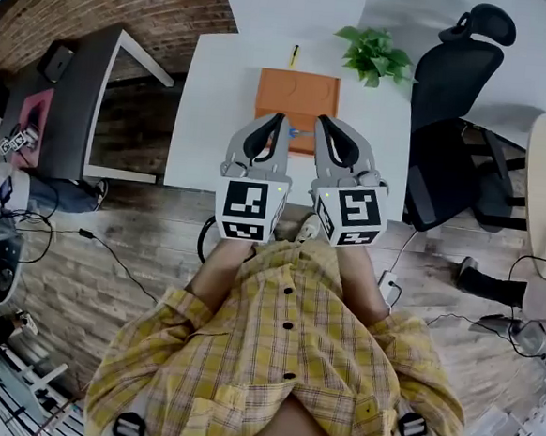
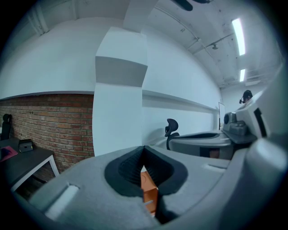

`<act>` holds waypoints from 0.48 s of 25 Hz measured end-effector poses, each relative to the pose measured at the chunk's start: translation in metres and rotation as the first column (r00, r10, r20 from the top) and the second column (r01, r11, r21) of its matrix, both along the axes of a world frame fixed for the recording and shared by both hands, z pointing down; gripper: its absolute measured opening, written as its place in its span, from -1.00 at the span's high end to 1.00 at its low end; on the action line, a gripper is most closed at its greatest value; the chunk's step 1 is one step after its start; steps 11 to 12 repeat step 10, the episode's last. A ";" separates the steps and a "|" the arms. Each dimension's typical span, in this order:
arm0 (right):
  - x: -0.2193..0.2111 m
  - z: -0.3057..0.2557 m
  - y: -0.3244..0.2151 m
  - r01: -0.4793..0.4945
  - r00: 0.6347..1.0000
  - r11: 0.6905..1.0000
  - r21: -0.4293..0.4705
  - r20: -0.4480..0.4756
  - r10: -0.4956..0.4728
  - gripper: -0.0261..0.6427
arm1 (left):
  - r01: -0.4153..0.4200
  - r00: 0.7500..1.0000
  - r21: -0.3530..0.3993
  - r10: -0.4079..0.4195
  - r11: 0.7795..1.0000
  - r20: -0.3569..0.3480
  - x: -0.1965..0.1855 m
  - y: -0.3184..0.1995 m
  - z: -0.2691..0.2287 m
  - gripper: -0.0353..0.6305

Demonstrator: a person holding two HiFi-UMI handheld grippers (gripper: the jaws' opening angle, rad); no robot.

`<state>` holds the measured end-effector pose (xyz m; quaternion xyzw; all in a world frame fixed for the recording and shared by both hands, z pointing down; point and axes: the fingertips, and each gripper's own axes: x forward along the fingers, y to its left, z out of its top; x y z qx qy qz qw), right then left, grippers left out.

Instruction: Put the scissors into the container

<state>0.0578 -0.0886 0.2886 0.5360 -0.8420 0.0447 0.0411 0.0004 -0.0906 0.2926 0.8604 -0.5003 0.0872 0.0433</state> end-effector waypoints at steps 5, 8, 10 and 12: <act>0.001 0.000 -0.006 0.001 1.000 1.000 0.006 0.001 -0.001 0.90 | 0.000 1.000 0.000 0.000 1.000 0.000 0.001 -0.006 0.001 0.88; 0.000 -0.001 -0.006 0.004 1.000 1.000 0.006 0.002 -0.004 0.90 | 0.003 1.000 0.000 -0.003 1.000 -0.002 0.001 -0.006 0.000 0.88; 0.000 -0.002 -0.006 0.005 1.000 1.000 0.007 0.002 -0.005 0.90 | 0.003 1.000 0.001 -0.003 1.000 -0.001 0.001 -0.006 -0.001 0.88; 0.000 -0.002 -0.006 0.005 1.000 1.000 0.007 0.002 -0.005 0.90 | 0.003 1.000 0.001 -0.003 1.000 -0.001 0.001 -0.006 -0.001 0.88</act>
